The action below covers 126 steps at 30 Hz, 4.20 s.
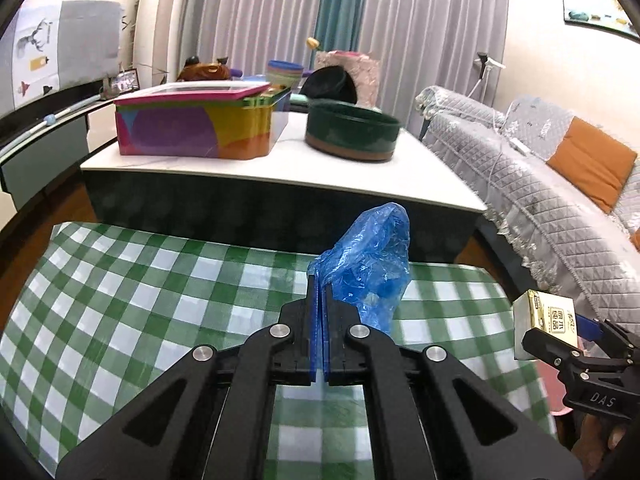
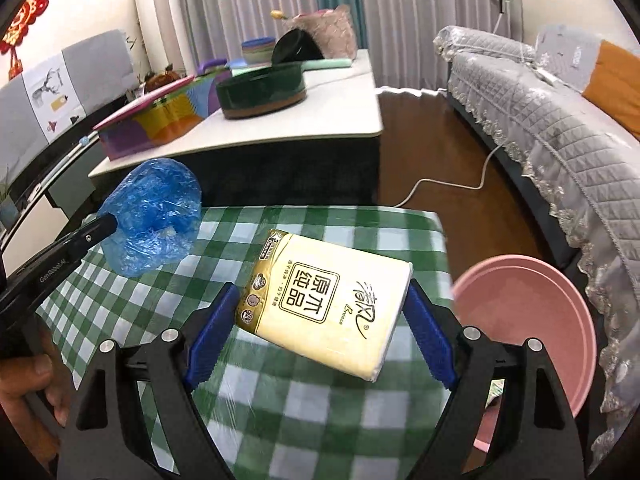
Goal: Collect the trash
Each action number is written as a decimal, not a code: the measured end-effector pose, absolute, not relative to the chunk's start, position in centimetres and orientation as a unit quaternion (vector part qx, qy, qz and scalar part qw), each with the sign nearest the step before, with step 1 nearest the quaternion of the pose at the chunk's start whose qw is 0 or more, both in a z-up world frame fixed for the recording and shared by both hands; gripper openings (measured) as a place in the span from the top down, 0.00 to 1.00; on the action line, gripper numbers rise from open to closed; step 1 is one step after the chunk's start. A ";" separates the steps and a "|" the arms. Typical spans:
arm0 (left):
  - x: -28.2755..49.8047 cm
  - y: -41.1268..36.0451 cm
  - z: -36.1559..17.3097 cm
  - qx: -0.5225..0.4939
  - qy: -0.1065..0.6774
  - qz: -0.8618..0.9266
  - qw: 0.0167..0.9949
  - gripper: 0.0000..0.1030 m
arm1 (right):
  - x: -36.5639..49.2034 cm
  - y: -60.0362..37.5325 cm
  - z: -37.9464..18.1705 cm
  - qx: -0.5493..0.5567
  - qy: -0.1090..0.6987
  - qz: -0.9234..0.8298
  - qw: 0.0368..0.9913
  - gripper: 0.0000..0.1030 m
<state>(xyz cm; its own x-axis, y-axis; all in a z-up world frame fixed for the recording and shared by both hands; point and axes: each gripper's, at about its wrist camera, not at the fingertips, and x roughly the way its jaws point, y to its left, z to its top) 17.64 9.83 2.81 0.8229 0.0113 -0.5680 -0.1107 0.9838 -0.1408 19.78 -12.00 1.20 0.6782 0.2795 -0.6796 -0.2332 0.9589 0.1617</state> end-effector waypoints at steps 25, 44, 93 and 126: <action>13.0 2.5 3.0 -0.129 0.278 -0.020 0.952 0.99 | 14.8 -26.1 7.8 0.014 0.311 0.099 0.945 0.21; 12.8 -2.8 2.4 -0.096 0.288 -0.051 0.951 0.99 | 16.1 -31.6 3.6 0.048 0.322 0.039 0.945 0.21; 20.9 -18.5 -2.5 -0.023 0.366 -0.162 0.916 0.73 | 19.9 -35.8 0.8 0.068 0.321 0.006 0.945 0.17; 7.9 -8.4 8.3 0.009 0.276 -0.142 0.951 0.19 | 9.3 -29.9 7.8 0.076 0.265 0.031 0.961 0.05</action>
